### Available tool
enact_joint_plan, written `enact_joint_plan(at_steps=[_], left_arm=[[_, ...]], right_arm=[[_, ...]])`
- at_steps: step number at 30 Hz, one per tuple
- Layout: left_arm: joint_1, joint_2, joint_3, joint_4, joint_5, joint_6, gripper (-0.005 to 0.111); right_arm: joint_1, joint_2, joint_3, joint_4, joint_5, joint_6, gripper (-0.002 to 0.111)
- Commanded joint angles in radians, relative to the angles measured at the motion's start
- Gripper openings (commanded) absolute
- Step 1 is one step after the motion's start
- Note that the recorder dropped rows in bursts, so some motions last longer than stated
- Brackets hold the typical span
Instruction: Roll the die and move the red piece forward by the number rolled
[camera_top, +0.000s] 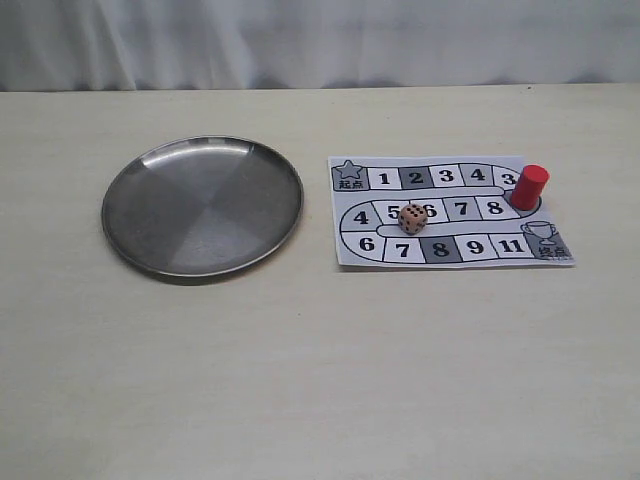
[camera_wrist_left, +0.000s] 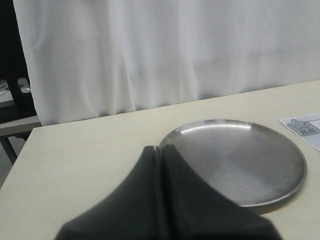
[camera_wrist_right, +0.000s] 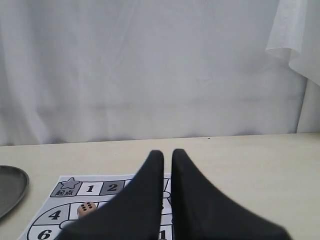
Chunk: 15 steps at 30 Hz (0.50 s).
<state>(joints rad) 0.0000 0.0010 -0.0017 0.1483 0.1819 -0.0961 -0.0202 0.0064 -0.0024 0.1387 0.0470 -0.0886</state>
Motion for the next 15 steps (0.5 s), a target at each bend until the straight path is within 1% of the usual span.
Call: enact_joint_plan(at_steps=[1,4,9,15], left_arm=[[-0.001,-0.001,0.002,-0.004,-0.009,-0.002,0.000],[-0.001,-0.001,0.002,-0.004,-0.009,-0.002,0.000],[-0.001,-0.001,0.002,-0.004,-0.009,-0.002,0.000],[-0.001,-0.001,0.002,-0.004,-0.009,-0.002,0.000]], right_arm=[[-0.003,-0.006,0.002,-0.009,0.011,-0.002,0.005],[-0.003,-0.006,0.002,-0.001,0.015,-0.002,0.005],[-0.003,-0.006,0.002,0.003,0.094,-0.002,0.005],[-0.003,-0.006,0.002,0.003,0.099,-0.002,0.005]])
